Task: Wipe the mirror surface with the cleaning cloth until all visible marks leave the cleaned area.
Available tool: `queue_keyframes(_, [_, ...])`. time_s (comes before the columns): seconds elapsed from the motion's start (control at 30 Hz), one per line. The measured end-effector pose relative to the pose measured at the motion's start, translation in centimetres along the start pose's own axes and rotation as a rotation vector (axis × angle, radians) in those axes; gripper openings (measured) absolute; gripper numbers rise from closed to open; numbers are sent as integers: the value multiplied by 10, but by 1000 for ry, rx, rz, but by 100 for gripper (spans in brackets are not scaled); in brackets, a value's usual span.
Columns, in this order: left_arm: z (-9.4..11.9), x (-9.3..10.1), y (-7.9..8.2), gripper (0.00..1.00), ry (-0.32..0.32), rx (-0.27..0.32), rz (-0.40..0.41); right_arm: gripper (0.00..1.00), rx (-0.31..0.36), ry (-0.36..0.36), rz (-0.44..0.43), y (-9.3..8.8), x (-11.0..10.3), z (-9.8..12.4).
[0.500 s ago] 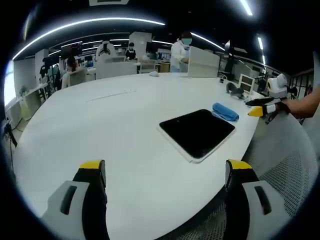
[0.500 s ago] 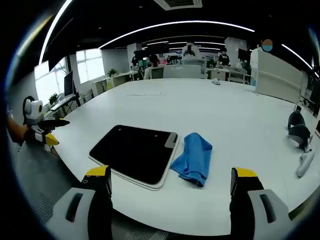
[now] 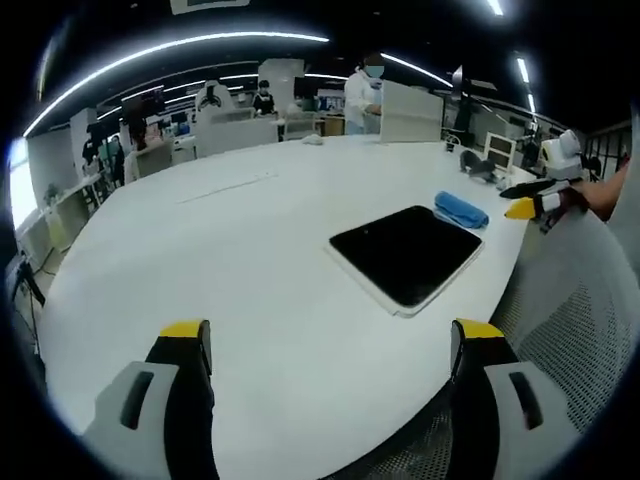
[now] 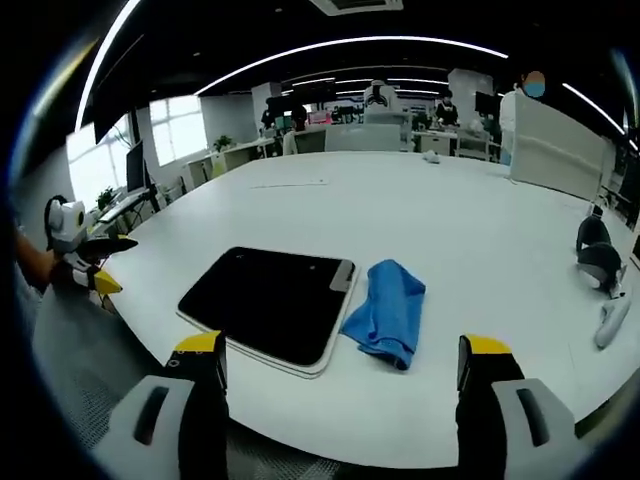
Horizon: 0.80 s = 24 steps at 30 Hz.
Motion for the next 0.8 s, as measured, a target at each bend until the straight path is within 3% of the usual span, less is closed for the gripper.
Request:
queue_keyframes(0.1, [0,-2,-1,99,7,2,-10,95,-2,12,-19,-1,-1,-1])
queue_keyframes(0.2, [1,-5,-2,99,27,-2,-11,94,2,28,33,1,-5,-3])
queue_keyframes(0.3, [1,-4,4,99,42,15,-38,94,8,19,24,1,-1,-2])
queue_keyframes(0.37, [-1,2,8,99,57,-14,-36,94,13,15,-2,-1,4,0])
queue_keyframes(0.43, [-3,8,11,99,39,-37,-112,94,6,9,-16,-3,8,0])
queue_keyframes(0.53, [-4,12,14,98,3,-16,35,94,4,11,-9,-2,7,-1])
queue_keyframes(0.63, [2,0,9,97,80,-14,92,94,7,25,12,-1,5,-1])
queue_keyframes(0.7, [2,-2,13,98,92,57,76,95,2,22,14,-1,5,-1])
queue_keyframes(0.73, [0,-1,6,99,74,9,8,95,-7,22,16,-2,4,-1])
queue_keyframes(0.77, [-1,-1,0,99,64,-35,15,95,-13,26,40,-1,0,-1])
queue_keyframes(0.8, [-1,-2,0,99,65,-35,44,94,-18,22,91,1,-1,-2])
Point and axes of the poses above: the point that each gripper's makers call its tool centre point, and the gripper's own axes: z roughly backward along the fingers, x roughly to its right, y roughly out of its top, the point moved 7 cm from there along z, roughly backward along the fingers, and after that the axes turned 1 degree about x, right-handed, at the moved point
